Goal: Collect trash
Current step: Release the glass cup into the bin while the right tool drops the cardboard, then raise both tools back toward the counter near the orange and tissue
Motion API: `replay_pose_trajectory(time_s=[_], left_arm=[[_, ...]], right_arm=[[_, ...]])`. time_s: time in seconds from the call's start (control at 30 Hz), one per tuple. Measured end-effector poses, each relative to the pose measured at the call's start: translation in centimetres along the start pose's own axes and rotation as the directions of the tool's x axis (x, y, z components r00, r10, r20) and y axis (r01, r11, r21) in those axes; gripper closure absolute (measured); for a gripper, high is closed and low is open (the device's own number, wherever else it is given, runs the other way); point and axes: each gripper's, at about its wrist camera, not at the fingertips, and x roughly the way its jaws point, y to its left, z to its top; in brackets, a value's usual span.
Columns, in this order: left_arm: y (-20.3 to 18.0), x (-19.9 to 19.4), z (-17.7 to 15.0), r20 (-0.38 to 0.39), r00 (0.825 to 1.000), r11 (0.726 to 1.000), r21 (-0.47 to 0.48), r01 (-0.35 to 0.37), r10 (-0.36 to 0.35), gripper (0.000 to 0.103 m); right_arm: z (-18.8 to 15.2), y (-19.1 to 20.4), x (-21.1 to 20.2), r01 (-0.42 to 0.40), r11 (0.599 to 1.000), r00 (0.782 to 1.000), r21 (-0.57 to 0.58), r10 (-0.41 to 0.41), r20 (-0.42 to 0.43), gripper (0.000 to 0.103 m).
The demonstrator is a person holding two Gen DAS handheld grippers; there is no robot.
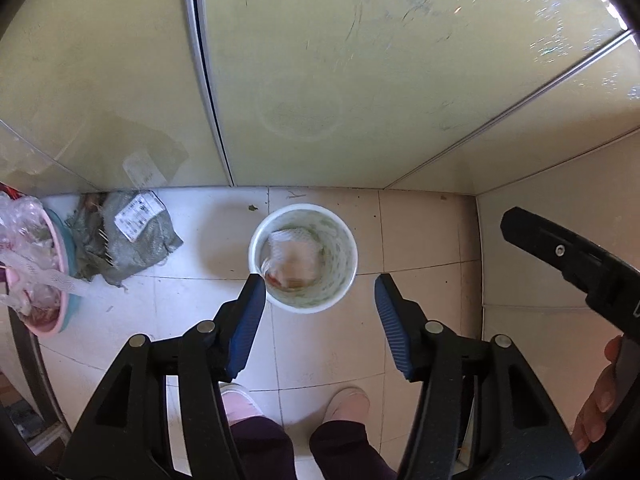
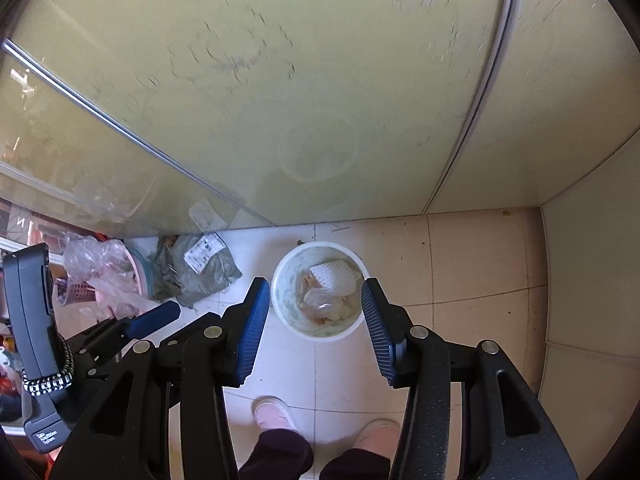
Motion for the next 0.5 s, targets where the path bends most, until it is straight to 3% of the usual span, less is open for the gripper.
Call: replay_pose_trajectory(time_s=[0.2,0.5], left_arm=[[-0.6,-6.7,0.7,0.063,0.998,1.0,0.011,-0.01,0.009,0.047],[-1.8,-22.2,2.1,0.21,0.978,0.999,0.049,-0.003,-0.007,0.047]], right_arm=[[0.7,2.1,-4.8,-0.011,1.0,0.999,-0.015,0.011,0.033,0.059],[1.9,7.0,-16.8,-0.02,0.998,0.99,-0.051,0.027,0.141,0.059]])
